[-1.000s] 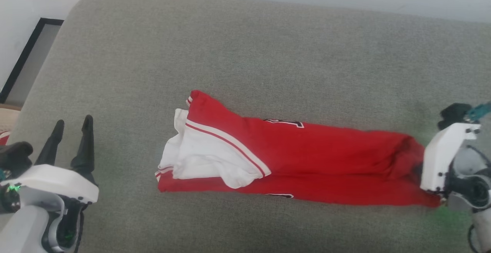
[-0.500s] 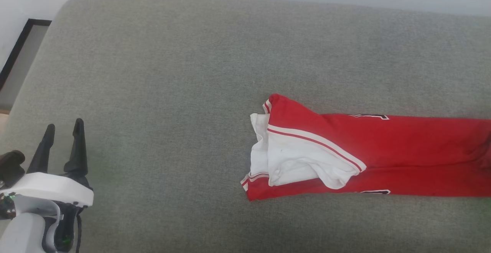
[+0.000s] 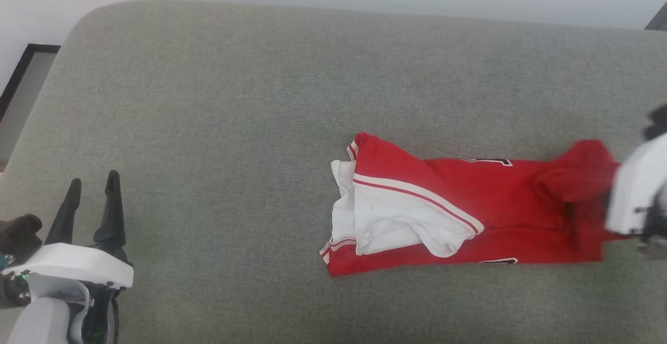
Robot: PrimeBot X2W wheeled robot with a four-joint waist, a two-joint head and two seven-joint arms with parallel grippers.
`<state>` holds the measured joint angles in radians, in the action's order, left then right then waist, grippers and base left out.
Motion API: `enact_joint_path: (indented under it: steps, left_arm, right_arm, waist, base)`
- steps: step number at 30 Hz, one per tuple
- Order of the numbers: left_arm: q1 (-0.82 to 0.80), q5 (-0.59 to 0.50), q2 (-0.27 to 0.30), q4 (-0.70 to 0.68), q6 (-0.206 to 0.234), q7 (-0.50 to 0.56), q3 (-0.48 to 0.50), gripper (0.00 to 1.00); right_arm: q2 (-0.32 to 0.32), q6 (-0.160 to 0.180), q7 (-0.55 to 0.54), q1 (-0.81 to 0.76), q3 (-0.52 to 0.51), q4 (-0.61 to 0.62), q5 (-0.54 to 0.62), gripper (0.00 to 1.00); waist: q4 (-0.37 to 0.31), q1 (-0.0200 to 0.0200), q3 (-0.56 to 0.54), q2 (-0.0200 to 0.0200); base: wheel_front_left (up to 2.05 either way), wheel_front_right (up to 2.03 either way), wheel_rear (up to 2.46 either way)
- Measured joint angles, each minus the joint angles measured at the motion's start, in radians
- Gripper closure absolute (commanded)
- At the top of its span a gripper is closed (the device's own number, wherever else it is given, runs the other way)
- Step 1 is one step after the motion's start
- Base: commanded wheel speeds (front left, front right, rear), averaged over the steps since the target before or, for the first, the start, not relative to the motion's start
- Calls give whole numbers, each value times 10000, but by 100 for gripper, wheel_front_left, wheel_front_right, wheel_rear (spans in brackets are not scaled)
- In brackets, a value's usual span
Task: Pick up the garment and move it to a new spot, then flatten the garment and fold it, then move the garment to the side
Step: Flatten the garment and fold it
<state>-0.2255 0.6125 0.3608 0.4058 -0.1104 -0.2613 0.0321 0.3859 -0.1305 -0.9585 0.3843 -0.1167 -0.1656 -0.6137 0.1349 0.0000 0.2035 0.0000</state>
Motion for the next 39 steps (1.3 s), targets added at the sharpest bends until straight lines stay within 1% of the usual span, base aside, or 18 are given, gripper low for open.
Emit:
enact_joint_path:
  steps: [2,5,9,12,16,21,24,25,26,27,30,32,36,37,39]
  left_arm:
    - [3,-44,-71,4,-13,0,38,0]
    - [4,-86,-165,44,-67,0,35,0]
    - [-21,-117,-270,196,-105,0,-81,0]
    - [-138,-146,-324,297,-130,-2,-244,0]
    - [-377,-159,-481,449,-148,0,-546,0]
    - [-588,-157,-548,639,-174,0,-832,0]
    - [-677,-151,-623,663,-176,0,-959,0]
    - [-678,-127,-633,669,-176,-2,-978,0]
    - [-678,-123,-637,671,-176,0,-997,0]
    - [-679,-73,-639,669,-176,-2,-1005,0]
    - [-675,-27,-617,663,-176,0,-1030,0]
    - [-650,-4,-543,629,-176,-2,-991,0]
    - [-500,36,-378,499,-176,-2,-828,0]
    - [-437,36,-324,439,-176,-2,-754,0]
    - [-402,25,-261,341,-176,0,-662,0]
  right_arm:
    - [-205,0,-153,-123,397,629,-21,100]
    - [-677,0,-242,-167,1068,1250,-15,100]
    - [-1329,0,-84,-1,1900,1386,38,100]
    - [-1766,0,186,324,2525,1126,102,100]
    - [-2226,0,579,683,3195,472,186,100]
    - [-2531,0,1089,1118,3910,-522,382,100]
    - [-2573,0,1350,1278,4305,-1122,493,100]
    - [-2568,0,1446,1337,4416,-1287,525,84]
    - [-2566,0,1547,1388,4483,-1419,523,62]
    - [-2545,0,1641,1438,4571,-1536,527,0]
    - [-2545,0,1797,1541,4700,-1599,320,0]
    - [-2437,0,1793,1575,4909,-1429,201,0]
    - [-2044,0,1685,1563,5028,-612,-257,0]
    - [-1850,0,1795,1490,4786,-180,-364,0]
    - [-1582,0,2008,1376,4594,244,-286,0]
  waist:
    - [9,0,-34,0]
    - [60,0,-74,0]
    - [225,0,-113,0]
    - [416,0,-146,0]
    - [747,0,-187,0]
    - [1160,0,-231,0]
    - [1349,0,-249,0]
    - [1394,0,-255,0]
    - [1423,0,-266,0]
    - [1439,0,-284,0]
    - [1412,0,-339,0]
    - [1335,0,-382,0]
    - [1080,0,-478,0]
    - [930,0,-529,0]
    - [778,0,-586,0]
  base:
    - [0,0,0]
    - [0,0,0]
    - [0,0,0]
    - [0,0,0]
    - [0,0,0]
    - [0,0,0]
    - [0,0,0]
    - [0,0,0]
    - [0,0,0]
    - [0,0,0]
    - [0,0,0]
    - [0,0,0]
    - [0,0,0]
    - [0,0,0]
    - [0,0,0]
